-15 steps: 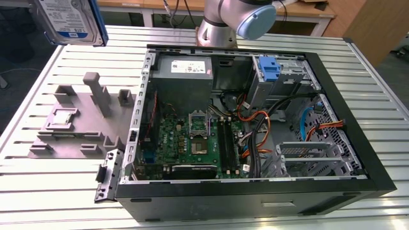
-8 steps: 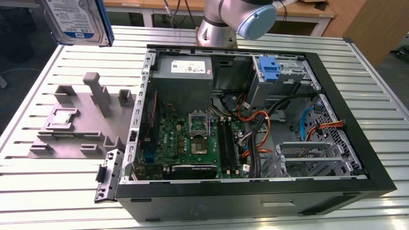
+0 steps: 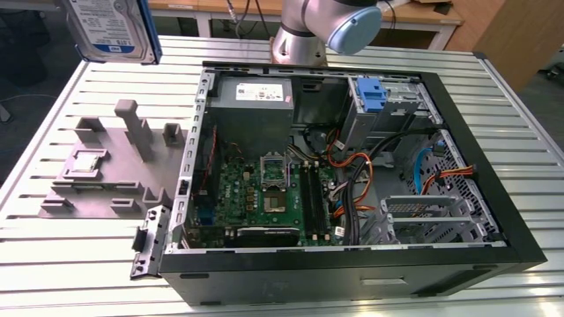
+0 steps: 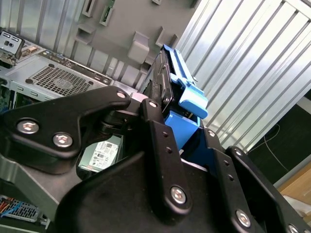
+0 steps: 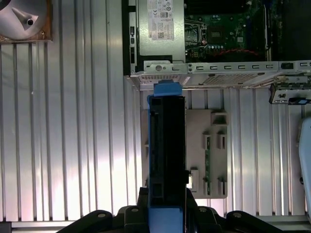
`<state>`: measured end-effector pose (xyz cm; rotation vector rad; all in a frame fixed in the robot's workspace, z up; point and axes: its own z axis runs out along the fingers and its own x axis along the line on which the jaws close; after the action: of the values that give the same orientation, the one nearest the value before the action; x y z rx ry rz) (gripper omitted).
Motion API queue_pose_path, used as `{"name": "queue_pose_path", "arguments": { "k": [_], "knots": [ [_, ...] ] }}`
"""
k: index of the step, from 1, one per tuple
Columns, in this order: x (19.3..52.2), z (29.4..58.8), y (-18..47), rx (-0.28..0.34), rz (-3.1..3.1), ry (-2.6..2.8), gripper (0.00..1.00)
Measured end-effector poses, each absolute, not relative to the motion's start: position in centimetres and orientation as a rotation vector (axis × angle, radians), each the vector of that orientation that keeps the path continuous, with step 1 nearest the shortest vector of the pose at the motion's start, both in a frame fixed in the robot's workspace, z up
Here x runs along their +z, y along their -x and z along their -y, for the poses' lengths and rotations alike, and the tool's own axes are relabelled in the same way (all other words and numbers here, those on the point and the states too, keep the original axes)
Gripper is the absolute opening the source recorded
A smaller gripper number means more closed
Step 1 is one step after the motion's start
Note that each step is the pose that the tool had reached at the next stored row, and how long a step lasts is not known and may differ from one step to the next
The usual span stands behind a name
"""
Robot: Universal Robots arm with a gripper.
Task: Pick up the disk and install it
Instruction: 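Pick up the disk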
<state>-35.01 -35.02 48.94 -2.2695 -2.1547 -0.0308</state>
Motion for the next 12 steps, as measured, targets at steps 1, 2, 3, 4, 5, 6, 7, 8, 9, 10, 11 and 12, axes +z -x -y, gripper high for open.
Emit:
{"name": "queue_pose_path", "arguments": {
  "k": [1,2,3,4,5,6,7,8,9,10,11,12],
  "knots": [
    [48.94,35.03,34.90,-0.031,2.155,2.269,0.37],
    [48.93,35.02,34.80,-0.031,2.155,2.270,0.37],
    [48.93,35.03,34.72,-0.031,2.155,2.269,0.37],
    [48.93,35.03,34.63,-0.031,2.155,2.270,0.37],
    [48.93,35.02,34.55,-0.031,2.155,2.270,0.37],
    [48.93,35.02,34.48,-0.031,2.155,2.270,0.37],
    [48.93,35.02,34.41,-0.031,2.155,2.269,0.37],
    [48.93,35.02,34.33,-0.031,2.155,2.270,0.37],
    [48.92,35.02,34.26,-0.031,2.155,2.270,0.37],
    [48.92,35.02,34.20,-0.031,2.155,2.269,0.37],
    [48.93,35.02,34.13,-0.031,2.155,2.270,0.37],
    [48.93,35.02,34.07,-0.031,2.155,2.270,0.37]
  ]
}}
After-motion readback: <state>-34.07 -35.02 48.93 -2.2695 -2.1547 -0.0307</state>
